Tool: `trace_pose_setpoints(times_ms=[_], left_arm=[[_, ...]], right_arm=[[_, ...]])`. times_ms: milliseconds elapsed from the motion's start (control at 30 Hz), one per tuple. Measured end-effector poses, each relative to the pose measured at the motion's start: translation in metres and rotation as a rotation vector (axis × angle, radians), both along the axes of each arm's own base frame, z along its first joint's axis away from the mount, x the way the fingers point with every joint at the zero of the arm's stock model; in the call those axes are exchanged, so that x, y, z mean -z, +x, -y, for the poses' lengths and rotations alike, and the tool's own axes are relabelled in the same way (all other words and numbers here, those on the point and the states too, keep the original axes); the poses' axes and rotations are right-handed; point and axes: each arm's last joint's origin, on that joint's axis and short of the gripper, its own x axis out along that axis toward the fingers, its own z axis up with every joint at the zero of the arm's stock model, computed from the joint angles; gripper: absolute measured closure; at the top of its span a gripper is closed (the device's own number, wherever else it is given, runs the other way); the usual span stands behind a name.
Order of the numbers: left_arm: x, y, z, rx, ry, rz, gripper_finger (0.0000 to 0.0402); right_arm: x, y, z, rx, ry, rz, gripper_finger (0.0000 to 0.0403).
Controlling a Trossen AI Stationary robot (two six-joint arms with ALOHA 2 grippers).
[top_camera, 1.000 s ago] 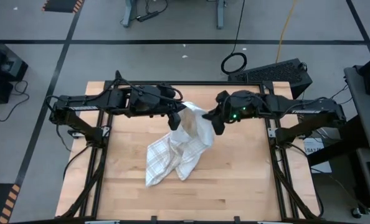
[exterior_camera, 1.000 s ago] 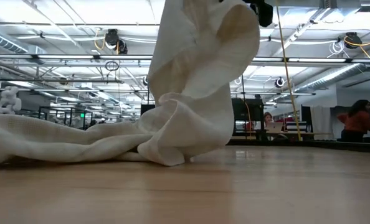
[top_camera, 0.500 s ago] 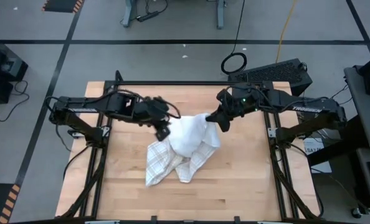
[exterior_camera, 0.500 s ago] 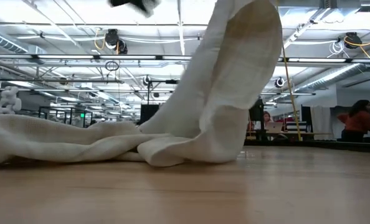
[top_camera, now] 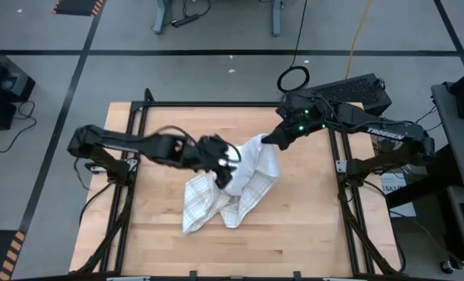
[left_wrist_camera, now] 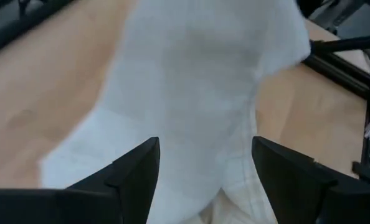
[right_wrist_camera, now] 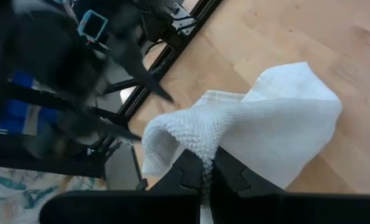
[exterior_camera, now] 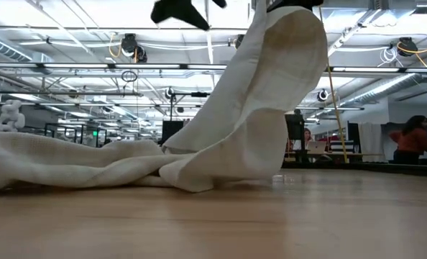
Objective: Roll towel
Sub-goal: Roll the towel
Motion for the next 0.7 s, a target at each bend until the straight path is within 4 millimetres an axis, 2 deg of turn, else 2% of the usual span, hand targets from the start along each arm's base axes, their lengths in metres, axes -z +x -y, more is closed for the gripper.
trace_pose_setpoints(times_ms=[200, 500, 700], left_arm=[[0.050, 0.019, 0.028, 0.039, -0.009, -0.091, 0.0140], [0.086, 0.032, 0.059, 0.028, 0.026, -0.141, 0.0140], [0.124, 0.046, 0.068, -0.025, 0.131, -0.188, 0.0144]], right_arm=[[0.000, -0.003, 0.009, 0.039, 0.019, -0.005, 0.0401], [0.001, -0.007, 0.020, 0.070, 0.055, -0.016, 0.0401], [0.001, -0.009, 0.024, 0.056, 0.072, -0.009, 0.0401]])
